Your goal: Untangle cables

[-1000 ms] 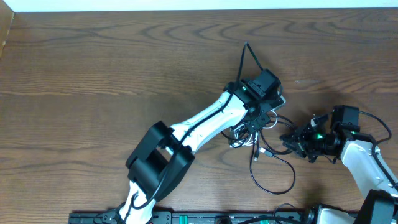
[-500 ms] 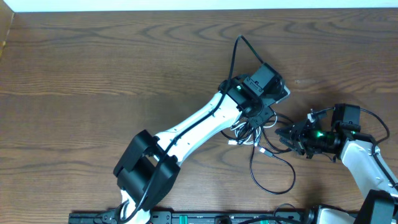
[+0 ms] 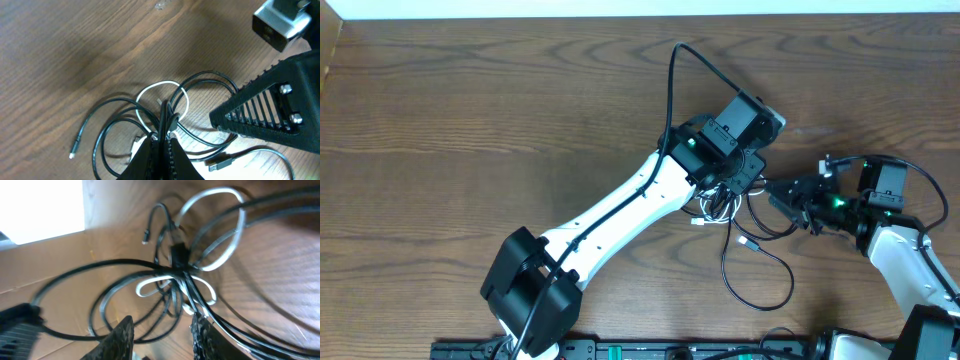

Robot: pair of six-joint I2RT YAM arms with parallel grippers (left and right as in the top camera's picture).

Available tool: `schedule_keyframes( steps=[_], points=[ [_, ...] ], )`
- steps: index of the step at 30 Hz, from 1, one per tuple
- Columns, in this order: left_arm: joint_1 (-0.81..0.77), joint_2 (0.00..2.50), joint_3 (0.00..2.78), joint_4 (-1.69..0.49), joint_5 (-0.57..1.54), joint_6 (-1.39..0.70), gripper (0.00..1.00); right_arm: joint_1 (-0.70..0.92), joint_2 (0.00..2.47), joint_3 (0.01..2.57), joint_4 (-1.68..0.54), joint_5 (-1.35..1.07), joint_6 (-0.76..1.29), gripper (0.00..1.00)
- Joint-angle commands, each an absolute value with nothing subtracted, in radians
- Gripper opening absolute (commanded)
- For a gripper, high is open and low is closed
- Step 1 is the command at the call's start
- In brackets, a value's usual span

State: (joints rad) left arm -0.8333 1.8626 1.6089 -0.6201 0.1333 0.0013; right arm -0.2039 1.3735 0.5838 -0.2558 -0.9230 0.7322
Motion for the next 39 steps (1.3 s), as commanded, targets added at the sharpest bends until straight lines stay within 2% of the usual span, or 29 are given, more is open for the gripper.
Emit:
schedule_keyframes(
  steps=[1,6,14,26,37,39],
  points=[
    [-0.835,1.848,1.612,-0.622,0.119,-0.109,0.07,-0.208,1.375,0.580,-0.226,-0.960,0.824,0.35],
    [-0.834,1.848,1.612,-0.614,0.121,-0.194,0.07,-0.194,1.375,0.580,-0.226,-0.955,0.851,0.35],
    [-0.834,1.848,1.612,-0.596,0.196,-0.193,0.08,-0.141,1.375,0.580,-0.202,-0.889,0.937,0.35],
    [-0.834,1.848,1.612,-0.597,0.198,-0.193,0.08,0.009,1.375,0.580,-0.012,-0.689,1.227,0.41],
    [-0.834,1.848,1.612,-0.597,0.197,-0.192,0.07,0.089,1.375,0.580,0.008,-0.529,1.260,0.39],
    [-0.834,1.848,1.612,-0.597,0.197,-0.192,0.07,0.089,1.375,0.580,0.008,-0.521,1.260,0.35]
  ],
)
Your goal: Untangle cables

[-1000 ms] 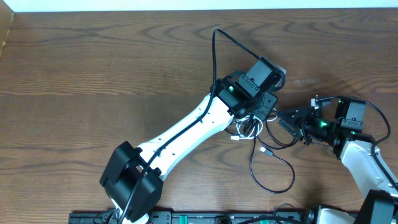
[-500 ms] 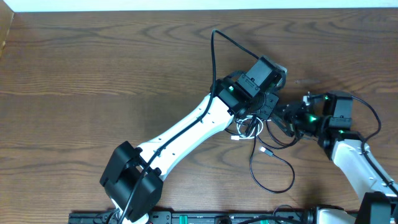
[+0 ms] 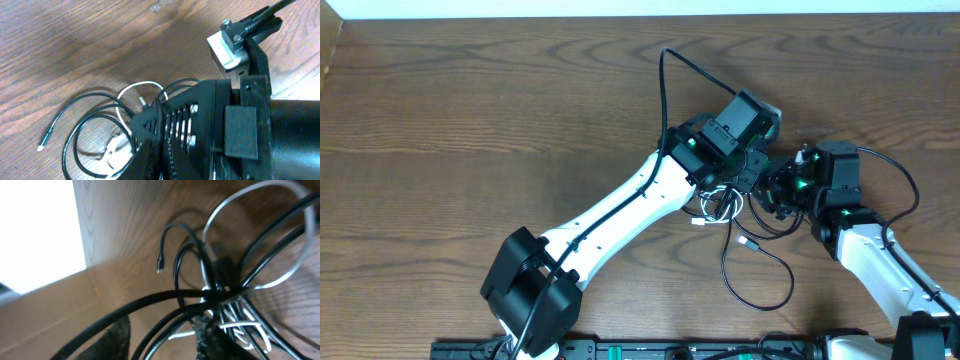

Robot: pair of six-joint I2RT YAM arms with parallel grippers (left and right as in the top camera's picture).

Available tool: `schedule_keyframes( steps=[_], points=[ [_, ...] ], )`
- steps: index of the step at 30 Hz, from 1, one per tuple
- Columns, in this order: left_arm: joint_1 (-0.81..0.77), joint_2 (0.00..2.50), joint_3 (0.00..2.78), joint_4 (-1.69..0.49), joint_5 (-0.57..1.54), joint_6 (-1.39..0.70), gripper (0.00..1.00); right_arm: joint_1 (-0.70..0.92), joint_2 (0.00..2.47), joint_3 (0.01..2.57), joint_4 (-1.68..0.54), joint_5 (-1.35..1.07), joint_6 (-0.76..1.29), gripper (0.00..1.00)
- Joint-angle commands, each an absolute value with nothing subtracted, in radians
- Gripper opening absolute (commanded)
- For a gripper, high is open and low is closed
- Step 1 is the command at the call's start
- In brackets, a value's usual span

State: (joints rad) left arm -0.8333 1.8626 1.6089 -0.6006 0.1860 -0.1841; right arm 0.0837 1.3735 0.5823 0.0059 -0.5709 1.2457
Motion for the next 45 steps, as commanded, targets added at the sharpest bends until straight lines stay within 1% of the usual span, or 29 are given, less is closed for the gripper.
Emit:
schedule_keyframes(
  steps=[1,5,7,10,12,19,22,26,29,32,34,37,38,39,40,42,43,45],
  points=[
    [-0.834,1.848,1.612,-0.597,0.197,-0.192,0.08,0.089,1.375,0.580,0.008,-0.522,1.260,0.33],
    [-0.834,1.848,1.612,-0.596,0.197,-0.192,0.07,0.089,1.377,0.580,0.007,-0.522,1.259,0.29],
    [-0.834,1.849,1.612,-0.596,0.194,-0.192,0.08,0.091,1.383,0.580,0.007,-0.522,1.259,0.25],
    [-0.834,1.849,1.612,-0.597,0.190,-0.188,0.08,0.094,1.396,0.580,-0.006,-0.525,1.255,0.12],
    [-0.834,1.849,1.612,-0.597,0.190,-0.186,0.08,0.094,1.402,0.580,-0.038,-0.525,1.237,0.01],
    [-0.812,1.845,1.612,-0.580,0.190,-0.155,0.08,0.094,1.407,0.580,-0.184,-0.525,1.133,0.01],
    [-0.796,1.829,1.612,-0.570,0.191,-0.155,0.07,0.092,1.407,0.580,-0.203,-0.525,1.094,0.01],
    [-0.785,1.794,1.612,-0.581,0.194,-0.155,0.07,0.092,1.407,0.580,-0.190,-0.525,1.090,0.01],
    [-0.780,1.782,1.612,-0.630,0.189,-0.155,0.08,0.091,1.406,0.580,-0.183,-0.558,1.059,0.01],
    [-0.766,1.782,1.612,-0.691,0.190,-0.155,0.08,0.081,1.406,0.580,-0.189,-0.560,0.921,0.10],
    [-0.751,1.782,1.612,-0.735,0.191,-0.155,0.09,0.068,1.406,0.580,-0.207,-0.560,0.873,0.15],
    [-0.728,1.782,1.612,-0.797,0.191,-0.155,0.17,0.049,1.399,0.583,-0.227,-0.569,0.783,0.20],
    [-0.722,1.782,1.612,-0.812,0.191,-0.155,0.23,0.044,1.395,0.585,-0.235,-0.576,0.767,0.22],
    [-0.715,1.782,1.612,-0.830,0.191,-0.155,0.26,0.039,1.386,0.590,-0.253,-0.576,0.752,0.24],
    [-0.709,1.782,1.612,-0.842,0.192,-0.155,0.28,0.036,1.377,0.597,-0.273,-0.575,0.740,0.25],
    [-0.696,1.782,1.612,-0.860,0.200,-0.155,0.29,0.030,1.354,0.621,-0.318,-0.575,0.697,0.32],
    [-0.691,1.782,1.612,-0.864,0.202,-0.155,0.29,0.029,1.346,0.632,-0.337,-0.574,0.683,0.33],
    [-0.685,1.784,1.611,-0.868,0.202,-0.155,0.34,0.026,1.331,0.655,-0.379,-0.574,0.652,0.35]
  ],
)
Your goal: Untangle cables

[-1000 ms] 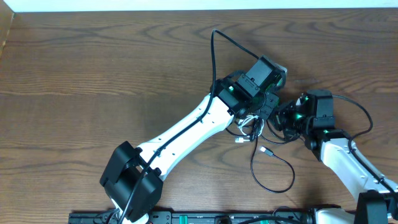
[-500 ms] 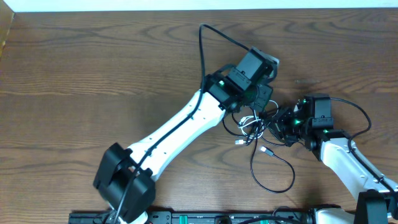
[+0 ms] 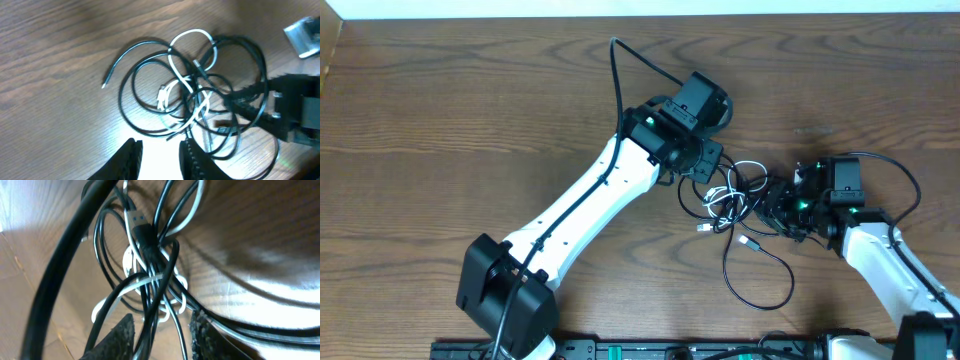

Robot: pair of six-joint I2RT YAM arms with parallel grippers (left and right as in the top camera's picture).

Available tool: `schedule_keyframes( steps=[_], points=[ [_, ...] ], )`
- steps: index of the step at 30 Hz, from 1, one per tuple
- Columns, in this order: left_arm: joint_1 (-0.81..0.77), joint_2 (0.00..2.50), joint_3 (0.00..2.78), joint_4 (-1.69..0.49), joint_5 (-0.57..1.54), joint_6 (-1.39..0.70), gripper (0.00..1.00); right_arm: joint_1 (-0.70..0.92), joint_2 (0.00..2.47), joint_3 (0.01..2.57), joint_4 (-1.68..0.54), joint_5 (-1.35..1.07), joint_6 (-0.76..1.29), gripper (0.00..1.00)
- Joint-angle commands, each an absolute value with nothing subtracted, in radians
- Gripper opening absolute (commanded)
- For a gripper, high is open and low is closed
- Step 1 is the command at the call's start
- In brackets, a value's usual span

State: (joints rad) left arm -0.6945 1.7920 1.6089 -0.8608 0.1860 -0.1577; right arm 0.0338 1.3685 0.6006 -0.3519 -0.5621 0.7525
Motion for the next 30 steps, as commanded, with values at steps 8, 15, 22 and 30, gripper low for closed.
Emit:
schedule_keyframes(
  steps=[8,15,22,30],
  points=[
    [-0.686,1.785,1.607,-0.900,0.201,-0.155,0.34,-0.007,1.322,0.662,-0.522,-0.383,0.645,0.44],
    [-0.686,1.787,1.607,-0.912,0.201,-0.155,0.36,-0.127,1.322,0.751,-0.724,-0.375,0.501,0.43],
    [-0.686,1.803,1.607,-0.912,0.201,-0.155,0.36,-0.150,1.322,0.867,-0.849,-0.372,0.418,0.46],
    [-0.686,1.807,1.601,-0.922,0.202,-0.155,0.36,-0.149,1.328,0.857,-0.844,-0.373,0.434,0.45]
  ],
)
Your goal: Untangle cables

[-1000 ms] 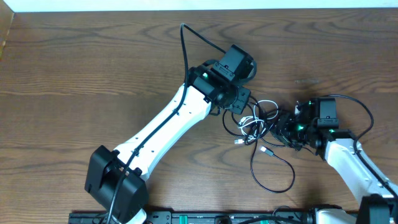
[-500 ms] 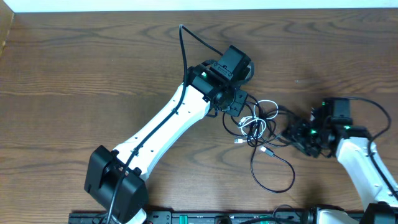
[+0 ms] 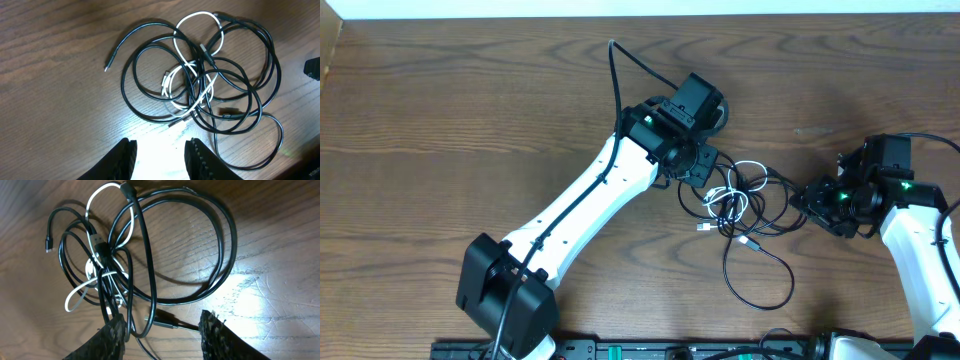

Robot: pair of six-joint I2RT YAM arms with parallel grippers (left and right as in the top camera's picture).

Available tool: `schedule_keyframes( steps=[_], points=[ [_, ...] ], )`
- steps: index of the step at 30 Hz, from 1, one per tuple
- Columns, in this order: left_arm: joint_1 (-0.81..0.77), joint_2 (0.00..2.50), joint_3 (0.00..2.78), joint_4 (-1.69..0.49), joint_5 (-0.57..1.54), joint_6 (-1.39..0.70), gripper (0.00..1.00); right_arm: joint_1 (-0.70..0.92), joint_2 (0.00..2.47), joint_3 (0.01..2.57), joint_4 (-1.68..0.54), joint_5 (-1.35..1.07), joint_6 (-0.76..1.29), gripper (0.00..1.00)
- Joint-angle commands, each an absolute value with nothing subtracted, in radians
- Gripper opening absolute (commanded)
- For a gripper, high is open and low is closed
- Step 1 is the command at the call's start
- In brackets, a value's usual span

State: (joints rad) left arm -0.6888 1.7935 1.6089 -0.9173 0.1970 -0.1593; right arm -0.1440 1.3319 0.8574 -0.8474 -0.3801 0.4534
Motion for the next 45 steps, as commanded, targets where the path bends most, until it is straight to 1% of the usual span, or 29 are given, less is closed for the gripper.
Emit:
schedule_keyframes(
  steps=[1,5,7,8,15,16,17,20,21,22,24,25,27,28,31,34,37,42,45],
  points=[
    [-0.686,1.807,1.596,-0.918,0.202,-0.155,0.36,-0.149,1.329,0.851,-0.837,-0.374,0.442,0.45],
    [-0.686,1.807,1.559,-0.889,0.202,-0.155,0.36,-0.146,1.330,0.822,-0.785,-0.377,0.495,0.45],
    [-0.686,1.809,1.541,-0.881,0.202,-0.155,0.41,-0.139,1.330,0.802,-0.744,-0.377,0.513,0.45],
    [-0.686,1.810,1.534,-0.880,0.202,-0.155,0.45,-0.135,1.330,0.791,-0.725,-0.377,0.523,0.45],
    [-0.686,1.811,1.511,-0.866,0.214,-0.159,0.47,-0.102,1.330,0.688,-0.553,-0.403,0.618,0.44],
    [-0.686,1.811,1.509,-0.861,0.232,-0.159,0.51,-0.098,1.330,0.671,-0.526,-0.403,0.629,0.44],
    [-0.686,1.811,1.508,-0.857,0.251,-0.159,0.53,-0.094,1.330,0.651,-0.496,-0.403,0.646,0.43],
    [-0.687,1.811,1.508,-0.835,0.303,-0.159,0.57,-0.085,1.330,0.603,-0.416,-0.403,0.677,0.28],
    [-0.689,1.811,1.508,-0.830,0.307,-0.160,0.57,-0.083,1.330,0.591,-0.392,-0.406,0.677,0.25],
    [-0.691,1.811,1.508,-0.824,0.307,-0.163,0.58,-0.083,1.330,0.580,-0.370,-0.412,0.677,0.17],
    [-0.698,1.811,1.508,-0.817,0.307,-0.171,0.60,-0.083,1.330,0.574,-0.355,-0.426,0.676,0.05],
    [-0.704,1.811,1.508,-0.813,0.307,-0.172,0.61,-0.083,1.330,0.574,-0.350,-0.429,0.676,0.01],
    [-0.714,1.811,1.508,-0.805,0.307,-0.175,0.62,-0.084,1.330,0.574,-0.340,-0.450,0.676,0.01],
    [-0.720,1.811,1.508,-0.805,0.307,-0.178,0.66,-0.084,1.329,0.574,-0.330,-0.479,0.676,0.01],
    [-0.738,1.811,1.508,-0.808,0.311,-0.198,0.67,-0.084,1.319,0.580,-0.313,-0.554,0.676,0.01],
    [-0.759,1.811,1.508,-0.809,0.377,-0.197,0.71,-0.084,1.287,0.590,-0.322,-0.583,0.676,0.01],
    [-0.777,1.811,1.508,-0.809,0.379,-0.202,0.71,-0.084,1.228,0.591,-0.350,-0.582,0.676,0.01],
    [-0.783,1.812,1.506,-0.804,0.347,-0.317,0.71,-0.084,1.111,0.591,-0.413,-0.555,0.678,0.01],
    [-0.784,1.816,1.495,-0.776,0.348,-0.344,0.71,-0.083,1.056,0.591,-0.452,-0.533,0.681,0.01]
  ],
)
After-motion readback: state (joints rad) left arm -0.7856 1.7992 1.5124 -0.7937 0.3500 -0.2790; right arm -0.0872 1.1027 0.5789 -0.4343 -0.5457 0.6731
